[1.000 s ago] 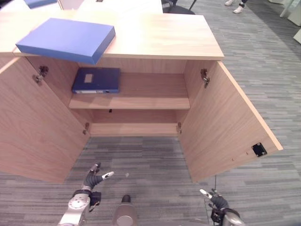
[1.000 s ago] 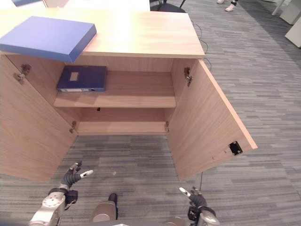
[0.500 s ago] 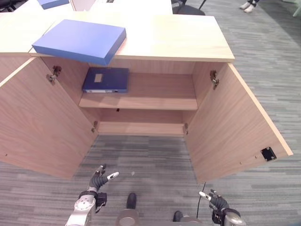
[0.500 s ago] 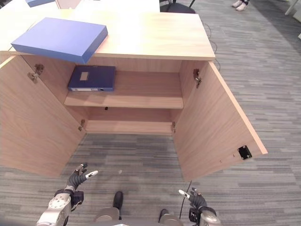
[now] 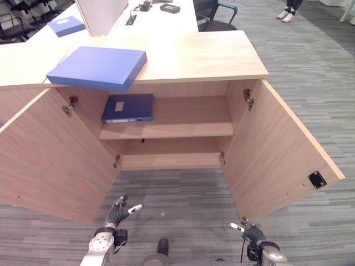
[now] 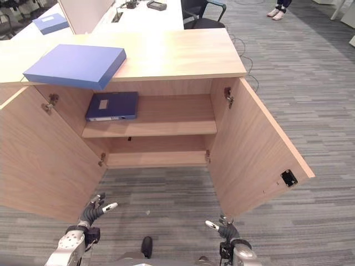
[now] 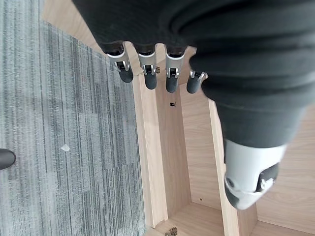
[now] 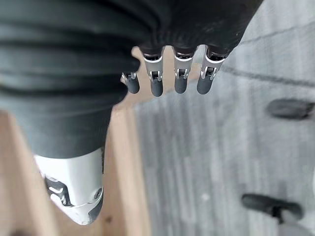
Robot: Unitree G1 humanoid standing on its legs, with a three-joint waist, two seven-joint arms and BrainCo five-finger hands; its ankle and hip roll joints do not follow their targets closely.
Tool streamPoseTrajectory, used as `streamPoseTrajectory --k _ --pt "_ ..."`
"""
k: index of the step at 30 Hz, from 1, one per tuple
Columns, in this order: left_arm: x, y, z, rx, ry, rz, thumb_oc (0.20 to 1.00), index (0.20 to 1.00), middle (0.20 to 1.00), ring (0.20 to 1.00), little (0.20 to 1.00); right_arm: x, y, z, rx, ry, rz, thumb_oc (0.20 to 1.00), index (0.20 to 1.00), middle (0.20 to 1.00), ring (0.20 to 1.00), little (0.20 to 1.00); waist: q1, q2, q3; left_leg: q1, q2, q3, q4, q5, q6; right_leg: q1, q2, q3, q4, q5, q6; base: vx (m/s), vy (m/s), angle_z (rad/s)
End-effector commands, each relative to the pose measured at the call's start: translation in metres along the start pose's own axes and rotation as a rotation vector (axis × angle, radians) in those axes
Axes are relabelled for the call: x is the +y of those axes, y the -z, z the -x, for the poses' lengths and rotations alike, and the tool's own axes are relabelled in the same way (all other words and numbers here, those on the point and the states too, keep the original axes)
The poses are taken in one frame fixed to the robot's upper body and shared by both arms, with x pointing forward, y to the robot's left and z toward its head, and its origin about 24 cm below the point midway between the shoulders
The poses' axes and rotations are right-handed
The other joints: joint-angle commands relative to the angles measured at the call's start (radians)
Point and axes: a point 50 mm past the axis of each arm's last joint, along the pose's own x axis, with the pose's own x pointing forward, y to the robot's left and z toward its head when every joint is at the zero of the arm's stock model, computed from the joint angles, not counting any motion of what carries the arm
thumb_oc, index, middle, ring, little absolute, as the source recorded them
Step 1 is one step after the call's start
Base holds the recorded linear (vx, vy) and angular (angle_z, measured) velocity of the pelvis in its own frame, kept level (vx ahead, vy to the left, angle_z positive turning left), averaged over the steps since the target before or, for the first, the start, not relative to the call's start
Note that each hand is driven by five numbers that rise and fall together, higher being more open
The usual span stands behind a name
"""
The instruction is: Put the empty folder in the office cabinet
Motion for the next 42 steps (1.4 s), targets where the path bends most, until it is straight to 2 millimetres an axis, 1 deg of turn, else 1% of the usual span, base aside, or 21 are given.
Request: streamPoseTrajectory --k 1,3,7,8,9,15,17,24,26,28,29,30,31,32,34,35,36,37,40,41,42 --pt "-0.005 -0.024 -0.008 -0.102 0.034 -0.062 1.000 1.000 1.000 1.000 1.000 0.004 -0.039 -0.005 -0.149 -0.062 0.065 1.000 1.000 1.000 1.000 1.000 0.015 -0.012 0.013 0.024 -0.075 0.036 0.002 -0.106 0.040 -0.085 0.020 0.021 0.067 -0.016 -0.002 -0.01 -0.028 0.04" --pt "-0.008 -0.022 -0.008 -0.097 0.047 -0.060 1.000 1.000 1.000 1.000 1.000 0.020 -0.049 -0.006 -0.181 -0.137 0.078 1.000 1.000 1.000 1.000 1.000 0.026 -0.011 0.009 0.029 -0.072 0.030 0.002 -0.104 0.039 -0.076 0.020 0.012 0.062 -0.017 -0.002 -0.01 -0.017 0.01" --pt "-0.010 -0.022 -0.008 -0.096 0.058 -0.061 1.000 1.000 1.000 1.000 1.000 0.031 -0.056 -0.007 -0.199 -0.196 0.112 1.000 1.000 1.000 1.000 1.000 0.035 -0.012 0.005 0.030 -0.074 0.024 0.002 -0.102 0.038 -0.068 0.020 0.003 0.058 -0.019 -0.003 0.00 -0.008 0.02" --pt "-0.011 -0.023 -0.008 -0.101 0.068 -0.071 1.000 1.000 1.000 1.000 1.000 0.045 -0.073 -0.005 -0.260 -0.266 0.149 1.000 1.000 1.000 1.000 1.000 0.048 -0.014 0.002 0.029 -0.075 0.006 0.002 -0.098 0.035 -0.061 0.020 -0.008 0.055 -0.022 -0.005 -0.01 -0.028 0.12" --pt "-0.011 -0.023 -0.008 -0.101 0.068 -0.071 1.000 1.000 1.000 1.000 1.000 0.045 -0.073 -0.005 -0.260 -0.266 0.149 1.000 1.000 1.000 1.000 1.000 0.047 -0.014 0.002 0.029 -0.075 0.006 0.002 -0.098 0.035 -0.061 0.020 -0.008 0.055 -0.022 -0.005 0.00 -0.045 0.22" --pt "-0.011 -0.021 -0.007 -0.097 0.058 -0.070 1.000 1.000 1.000 1.000 1.000 0.059 -0.110 0.000 -0.405 -0.316 0.137 1.000 1.000 1.000 1.000 1.000 0.070 -0.013 -0.006 0.035 -0.073 -0.011 0.002 -0.096 0.031 -0.042 0.019 -0.027 0.049 -0.028 -0.008 0.01 -0.020 0.19" --pt "-0.009 -0.021 -0.006 -0.100 0.043 -0.069 1.000 1.000 1.000 1.000 1.000 0.055 -0.122 0.002 -0.456 -0.285 0.123 1.000 1.000 1.000 1.000 1.000 0.078 -0.014 -0.008 0.039 -0.071 -0.016 0.002 -0.097 0.028 -0.034 0.022 -0.036 0.048 -0.032 -0.009 0.02 -0.031 0.10" --pt "-0.007 -0.023 -0.006 -0.104 0.031 -0.064 1.000 1.000 1.000 1.000 1.000 0.037 -0.118 0.003 -0.450 -0.208 0.080 1.000 1.000 1.000 1.000 1.000 0.077 -0.014 -0.009 0.040 -0.070 -0.032 0.002 -0.097 0.024 -0.030 0.025 -0.043 0.045 -0.037 -0.013 0.02 -0.028 0.10" --pt "-0.006 -0.024 -0.007 -0.109 0.026 -0.065 1.000 1.000 1.000 1.000 1.000 0.024 -0.112 0.004 -0.436 -0.160 0.051 1.000 1.000 1.000 1.000 1.000 0.074 -0.013 -0.004 0.042 -0.069 -0.045 0.005 -0.098 0.024 -0.033 0.026 -0.038 0.050 -0.043 -0.018 0.03 -0.049 0.09" --pt "-0.004 -0.025 -0.007 -0.111 0.019 -0.065 1.000 1.000 1.000 1.000 1.000 0.019 -0.109 0.005 -0.432 -0.144 0.038 1.000 1.000 1.000 1.000 1.000 0.071 -0.016 0.007 0.021 -0.067 -0.041 0.058 -0.114 0.021 -0.037 0.020 -0.036 0.062 -0.051 -0.022 -0.06 -0.029 0.04" --pt "-0.006 -0.033 -0.010 -0.135 0.032 -0.058 1.000 1.000 1.000 1.000 1.000 0.009 -0.109 0.008 -0.439 -0.114 0.044 1.000 1.000 1.000 1.000 1.000 0.059 -0.021 0.036 -0.069 -0.078 -0.012 0.215 -0.146 -0.014 -0.047 0.003 -0.046 0.078 -0.060 -0.034 -0.14 0.005 0.15" --pt "-0.008 -0.035 -0.011 -0.143 0.036 -0.051 1.000 1.000 1.000 1.000 1.000 0.005 -0.108 0.009 -0.441 -0.097 0.049 1.000 1.000 1.000 1.000 1.000 0.051 -0.021 0.050 -0.106 -0.069 0.023 0.269 -0.128 -0.034 -0.044 -0.001 -0.053 0.080 -0.065 -0.042 -0.12 0.032 0.37" --pt "-0.009 -0.038 -0.012 -0.153 0.038 -0.041 1.000 1.000 1.000 1.000 1.000 0.002 -0.106 0.010 -0.437 -0.087 0.048 1.000 1.000 1.000 1.000 1.000 0.043 -0.021 0.053 -0.136 -0.036 0.059 0.303 -0.114 -0.039 -0.038 -0.004 -0.057 0.079 -0.069 -0.043 -0.03 0.036 0.58" --pt "-0.009 -0.038 -0.012 -0.153 0.038 -0.041 1.000 1.000 1.000 1.000 1.000 0.002 -0.107 0.010 -0.437 -0.087 0.048 1.000 1.000 1.000 1.000 1.000 0.044 -0.020 0.053 -0.140 -0.034 0.059 0.310 -0.118 -0.040 -0.038 -0.002 -0.056 0.079 -0.070 -0.044 0.04 0.068 0.78" --pt "-0.009 -0.038 -0.013 -0.149 0.036 -0.034 1.000 1.000 1.000 1.000 1.000 -0.003 -0.100 0.009 -0.410 -0.068 0.046 1.000 1.000 1.000 1.000 1.000 0.038 -0.022 0.053 -0.165 0.083 0.125 0.269 -0.078 -0.034 -0.022 -0.015 -0.060 0.093 -0.088 -0.030 0.14 0.108 0.42" --pt "-0.009 -0.038 -0.013 -0.149 0.036 -0.034 1.000 1.000 1.000 1.000 1.000 -0.003 -0.100 0.009 -0.409 -0.068 0.046 1.000 1.000 1.000 1.000 1.000 0.039 -0.023 0.053 -0.162 0.083 0.127 0.266 -0.076 -0.034 -0.022 -0.015 -0.059 0.094 -0.089 -0.030 0.26 0.149 -0.08" --pt "-0.005 -0.036 -0.011 -0.139 0.020 -0.035 1.000 1.000 1.000 1.000 1.000 -0.005 -0.094 0.009 -0.387 -0.059 0.036 1.000 1.000 1.000 1.000 1.000 0.051 -0.020 0.044 -0.183 0.121 0.067 0.210 -0.029 -0.044 -0.015 -0.015 -0.036 0.115 -0.111 -0.021 0.15 0.080 -0.11" --pt "-0.005 -0.035 -0.011 -0.138 0.020 -0.036 1.000 1.000 1.000 1.000 1.000 -0.005 -0.094 0.009 -0.387 -0.059 0.036 1.000 1.000 1.000 1.000 1.000 0.050 -0.020 0.043 -0.182 0.121 0.066 0.208 -0.028 -0.045 -0.017 -0.015 -0.036 0.119 -0.114 -0.022 0.22 0.136 0.03" --pt "-0.002 -0.034 -0.010 -0.137 0.000 -0.019 1.000 1.000 1.000 1.000 1.000 -0.008 -0.088 0.008 -0.359 -0.058 0.048 1.000 1.000 1.000 1.000 1.000 0.064 -0.011 0.045 -0.207 0.182 -0.086 0.113 0.011 -0.077 -0.016 -0.026 0.034 0.166 -0.162 -0.012 0.24 0.191 -0.21" --pt "0.000 -0.034 -0.010 -0.138 -0.011 -0.008 1.000 1.000 1.000 1.000 1.000 -0.012 -0.089 0.008 -0.353 -0.049 0.065 1.000 1.000 1.000 1.000 1.000 0.063 -0.006 0.050 -0.228 0.226 -0.096 0.080 0.033 -0.091 -0.009 -0.039 0.062 0.195 -0.197 -0.003 0.25 0.220 -0.50" --pt "0.000 -0.034 -0.011 -0.138 -0.011 -0.007 1.000 1.000 1.000 1.000 1.000 -0.012 -0.089 0.008 -0.353 -0.049 0.065 1.000 1.000 1.000 1.000 1.000 0.064 -0.006 0.051 -0.227 0.227 -0.095 0.079 0.033 -0.092 -0.010 -0.040 0.064 0.197 -0.199 -0.004 0.33 0.300 -0.55"
